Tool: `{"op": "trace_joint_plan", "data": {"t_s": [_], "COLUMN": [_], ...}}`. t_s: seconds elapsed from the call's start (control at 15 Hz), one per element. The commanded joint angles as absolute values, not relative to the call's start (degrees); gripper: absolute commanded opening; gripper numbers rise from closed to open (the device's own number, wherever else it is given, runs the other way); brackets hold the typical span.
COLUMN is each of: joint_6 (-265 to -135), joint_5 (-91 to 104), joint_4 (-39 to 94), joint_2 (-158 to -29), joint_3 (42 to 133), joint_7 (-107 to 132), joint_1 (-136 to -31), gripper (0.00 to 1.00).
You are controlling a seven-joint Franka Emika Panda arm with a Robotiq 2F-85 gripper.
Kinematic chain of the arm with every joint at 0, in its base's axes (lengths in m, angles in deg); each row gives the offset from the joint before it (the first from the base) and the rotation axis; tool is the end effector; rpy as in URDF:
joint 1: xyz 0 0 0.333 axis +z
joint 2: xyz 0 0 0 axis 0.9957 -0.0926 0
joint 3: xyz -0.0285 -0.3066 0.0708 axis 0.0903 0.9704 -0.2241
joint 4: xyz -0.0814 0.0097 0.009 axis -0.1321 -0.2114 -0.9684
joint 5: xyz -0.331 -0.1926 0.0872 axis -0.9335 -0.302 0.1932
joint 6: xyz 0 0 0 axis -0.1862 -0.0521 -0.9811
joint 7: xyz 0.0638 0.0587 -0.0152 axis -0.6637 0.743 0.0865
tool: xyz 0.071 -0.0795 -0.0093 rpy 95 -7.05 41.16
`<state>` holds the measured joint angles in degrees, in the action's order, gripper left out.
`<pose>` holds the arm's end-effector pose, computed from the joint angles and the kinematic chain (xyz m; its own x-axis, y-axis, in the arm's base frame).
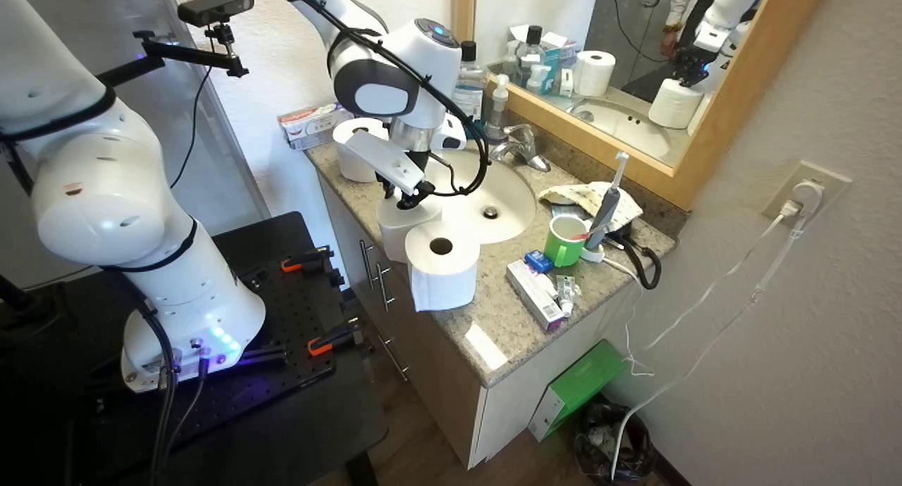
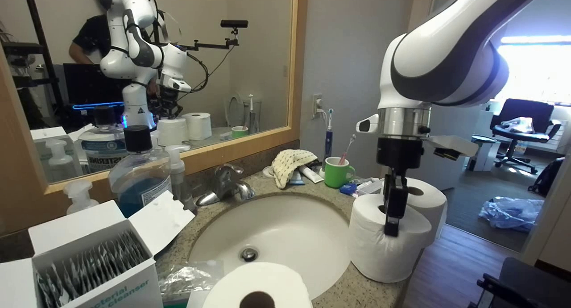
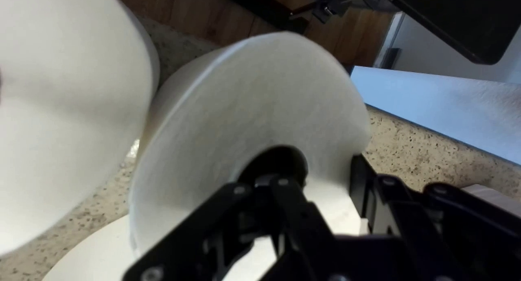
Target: Unassemble the stacked up rolls of tissue
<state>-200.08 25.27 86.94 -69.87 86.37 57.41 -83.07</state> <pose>0.3981 -0.0037 0.2691 0.8853 0.4626 -0.0470 0.4379 -0.8634 -0.2505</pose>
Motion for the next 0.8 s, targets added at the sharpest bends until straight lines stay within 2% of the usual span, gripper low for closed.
{"op": "trace_joint_plan", "data": {"t_s": [0.0, 0.13, 0.2, 0.27, 0.33, 0.4, 0.6, 0.73], "joint_6": [-198.52, -198.32, -198.19, -197.94, -197.85, -197.70, -197.09, -196.98], "joint_5": [23.23, 21.56, 20.79, 20.07, 19.45, 18.80, 17.78, 17.17], "joint_4": [86.64, 86.38, 86.21, 86.02, 85.85, 85.70, 85.01, 84.95], "joint_2": [-69.11, -68.30, -68.01, -67.79, -67.72, -67.52, -66.85, -66.05], "joint_3": [86.04, 85.69, 85.47, 85.24, 85.05, 84.85, 84.39, 84.10], "joint_7": [56.89, 56.02, 55.74, 55.56, 55.46, 55.30, 55.28, 55.24], "joint_1": [-82.67, -82.43, -82.33, -82.25, -82.17, -82.09, -81.55, -81.13], "gripper": [0.11, 0.11, 0.18, 0.61, 0.62, 0.67, 0.90, 1.00]}}
